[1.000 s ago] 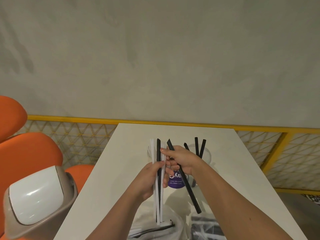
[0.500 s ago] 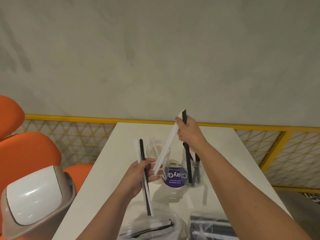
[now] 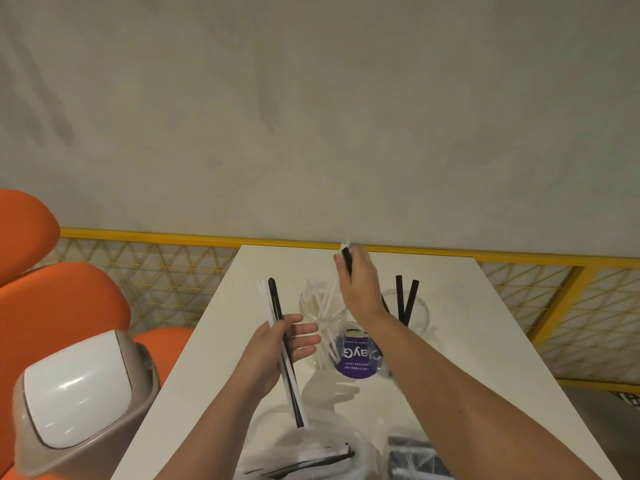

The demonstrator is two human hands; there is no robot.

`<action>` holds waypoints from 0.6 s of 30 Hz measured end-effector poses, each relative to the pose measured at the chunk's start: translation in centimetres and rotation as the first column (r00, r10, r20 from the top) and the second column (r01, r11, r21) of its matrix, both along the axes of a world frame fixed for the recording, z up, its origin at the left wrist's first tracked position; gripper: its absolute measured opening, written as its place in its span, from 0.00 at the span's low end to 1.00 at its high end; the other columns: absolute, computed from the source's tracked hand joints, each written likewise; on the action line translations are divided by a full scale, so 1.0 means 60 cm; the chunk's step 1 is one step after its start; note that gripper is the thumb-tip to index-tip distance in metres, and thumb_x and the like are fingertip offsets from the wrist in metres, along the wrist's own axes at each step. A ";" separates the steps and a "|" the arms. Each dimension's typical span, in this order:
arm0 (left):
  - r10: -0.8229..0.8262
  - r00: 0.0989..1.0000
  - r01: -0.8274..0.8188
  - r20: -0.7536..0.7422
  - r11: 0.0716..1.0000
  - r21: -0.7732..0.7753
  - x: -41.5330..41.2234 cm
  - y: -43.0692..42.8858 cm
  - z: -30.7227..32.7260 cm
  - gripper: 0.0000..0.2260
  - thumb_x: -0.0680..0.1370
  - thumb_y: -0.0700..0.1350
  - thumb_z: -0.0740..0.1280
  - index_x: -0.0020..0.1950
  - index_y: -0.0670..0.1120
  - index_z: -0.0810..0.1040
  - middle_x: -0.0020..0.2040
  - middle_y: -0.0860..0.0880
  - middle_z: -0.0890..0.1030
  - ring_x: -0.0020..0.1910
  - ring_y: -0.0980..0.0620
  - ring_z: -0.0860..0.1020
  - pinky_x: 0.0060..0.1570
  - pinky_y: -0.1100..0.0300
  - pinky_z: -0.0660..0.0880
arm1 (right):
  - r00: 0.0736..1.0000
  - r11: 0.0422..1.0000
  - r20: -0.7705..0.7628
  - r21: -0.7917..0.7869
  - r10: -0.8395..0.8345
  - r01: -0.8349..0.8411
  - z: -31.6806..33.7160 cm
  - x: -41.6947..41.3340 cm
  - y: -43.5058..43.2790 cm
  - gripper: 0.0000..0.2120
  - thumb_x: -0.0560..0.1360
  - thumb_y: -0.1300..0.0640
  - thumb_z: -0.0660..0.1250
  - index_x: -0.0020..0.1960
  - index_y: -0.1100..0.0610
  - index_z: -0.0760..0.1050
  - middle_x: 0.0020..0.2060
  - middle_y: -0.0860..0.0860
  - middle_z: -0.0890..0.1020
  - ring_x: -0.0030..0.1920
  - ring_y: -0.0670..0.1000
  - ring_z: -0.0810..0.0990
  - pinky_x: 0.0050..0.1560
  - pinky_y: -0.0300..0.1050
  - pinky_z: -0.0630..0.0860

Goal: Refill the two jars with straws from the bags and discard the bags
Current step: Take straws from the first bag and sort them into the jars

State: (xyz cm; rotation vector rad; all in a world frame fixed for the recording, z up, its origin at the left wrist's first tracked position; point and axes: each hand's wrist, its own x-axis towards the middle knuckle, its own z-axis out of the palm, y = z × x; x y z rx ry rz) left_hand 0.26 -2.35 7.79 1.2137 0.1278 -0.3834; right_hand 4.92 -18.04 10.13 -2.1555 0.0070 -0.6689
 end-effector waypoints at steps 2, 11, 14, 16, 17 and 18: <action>-0.013 1.000 0.013 0.009 1.000 0.002 0.000 0.000 0.000 0.09 0.81 0.39 0.55 0.53 0.38 0.73 0.42 0.39 0.83 0.35 0.46 0.83 0.35 0.58 0.82 | 0.989 0.999 -0.150 -0.042 0.005 -0.012 -0.017 0.005 -0.001 0.14 0.80 0.52 0.56 0.56 0.62 0.71 0.49 0.55 0.73 0.43 0.46 0.72 0.42 0.33 0.66; -0.077 0.997 0.077 0.016 0.996 -0.040 0.004 -0.012 -0.001 0.10 0.82 0.39 0.54 0.56 0.38 0.73 0.42 0.40 0.83 0.36 0.46 0.83 0.36 0.57 0.81 | 0.989 0.998 -0.133 0.008 0.067 -0.066 0.031 0.005 -0.044 0.11 0.79 0.53 0.60 0.54 0.60 0.73 0.42 0.49 0.72 0.41 0.48 0.71 0.44 0.41 0.65; -0.132 0.991 0.133 0.027 0.991 -0.024 -0.001 -0.020 0.002 0.10 0.82 0.41 0.55 0.57 0.41 0.74 0.42 0.42 0.84 0.34 0.48 0.81 0.33 0.59 0.79 | 0.995 0.989 0.046 0.114 0.085 -0.090 0.081 -0.003 -0.067 0.11 0.80 0.54 0.58 0.45 0.60 0.71 0.33 0.48 0.70 0.34 0.46 0.67 0.37 0.37 0.65; -0.169 0.984 0.168 0.051 0.985 0.025 -0.004 -0.025 0.003 0.11 0.82 0.43 0.55 0.58 0.43 0.75 0.41 0.44 0.83 0.28 0.52 0.76 0.27 0.63 0.73 | 0.987 0.972 0.152 0.219 0.049 -0.083 0.104 -0.006 -0.085 0.09 0.80 0.54 0.58 0.45 0.58 0.71 0.33 0.47 0.69 0.33 0.44 0.66 0.35 0.33 0.65; -0.186 0.981 0.183 0.062 0.982 0.047 -0.005 -0.027 0.003 0.11 0.82 0.44 0.56 0.59 0.44 0.75 0.40 0.45 0.83 0.25 0.53 0.72 0.25 0.64 0.69 | 0.982 0.960 0.185 0.271 0.025 -0.076 0.107 -0.005 -0.095 0.09 0.80 0.54 0.58 0.46 0.58 0.71 0.33 0.48 0.69 0.33 0.44 0.67 0.36 0.35 0.66; -0.202 0.977 0.199 0.068 0.978 0.058 -0.005 -0.029 0.002 0.11 0.82 0.46 0.57 0.59 0.45 0.75 0.39 0.46 0.82 0.24 0.54 0.68 0.24 0.64 0.66 | 0.980 0.946 0.200 0.316 0.003 -0.067 0.105 -0.004 -0.104 0.09 0.80 0.53 0.58 0.46 0.57 0.71 0.33 0.48 0.69 0.34 0.46 0.67 0.36 0.38 0.67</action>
